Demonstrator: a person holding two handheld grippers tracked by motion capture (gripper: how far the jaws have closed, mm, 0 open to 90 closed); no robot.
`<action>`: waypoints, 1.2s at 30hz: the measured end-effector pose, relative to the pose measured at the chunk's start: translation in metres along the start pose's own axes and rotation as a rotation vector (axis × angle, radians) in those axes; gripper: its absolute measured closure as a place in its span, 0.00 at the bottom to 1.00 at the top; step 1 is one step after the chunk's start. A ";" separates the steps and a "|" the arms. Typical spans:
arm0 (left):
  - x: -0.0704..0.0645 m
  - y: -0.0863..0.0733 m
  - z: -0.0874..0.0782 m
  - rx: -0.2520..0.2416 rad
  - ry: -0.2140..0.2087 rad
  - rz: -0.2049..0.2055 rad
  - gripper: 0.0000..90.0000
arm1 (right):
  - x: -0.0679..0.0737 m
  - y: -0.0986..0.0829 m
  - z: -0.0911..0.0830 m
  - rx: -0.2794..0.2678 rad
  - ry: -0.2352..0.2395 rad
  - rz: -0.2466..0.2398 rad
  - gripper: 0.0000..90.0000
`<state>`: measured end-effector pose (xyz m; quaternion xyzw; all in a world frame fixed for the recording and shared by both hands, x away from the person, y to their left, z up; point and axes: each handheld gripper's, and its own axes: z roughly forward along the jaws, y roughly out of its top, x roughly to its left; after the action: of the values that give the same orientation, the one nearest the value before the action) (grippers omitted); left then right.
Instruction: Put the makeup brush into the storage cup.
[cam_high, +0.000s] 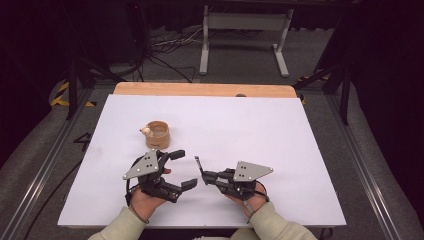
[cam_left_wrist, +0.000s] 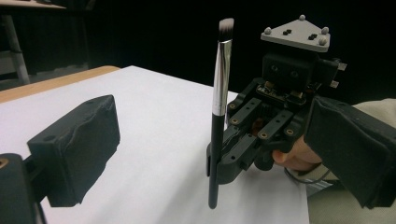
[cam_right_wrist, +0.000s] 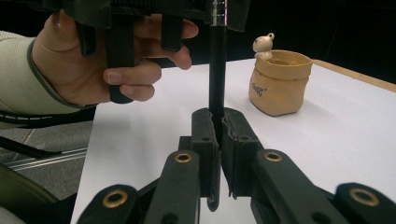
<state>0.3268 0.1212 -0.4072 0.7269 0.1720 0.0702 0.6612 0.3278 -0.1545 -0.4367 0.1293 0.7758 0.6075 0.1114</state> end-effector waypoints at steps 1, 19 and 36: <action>-0.001 0.000 0.002 0.000 -0.001 0.001 0.05 | 0.000 0.000 0.000 -0.001 0.000 0.000 0.93; -0.006 0.002 0.015 0.012 0.006 0.008 0.47 | 0.000 -0.001 0.000 0.001 -0.001 -0.001 0.93; -0.005 0.001 0.012 0.038 0.000 -0.021 0.85 | 0.000 -0.002 0.000 -0.002 -0.005 0.001 0.93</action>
<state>0.3266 0.1085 -0.4065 0.7375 0.1809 0.0597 0.6479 0.3276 -0.1553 -0.4382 0.1310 0.7750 0.6079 0.1130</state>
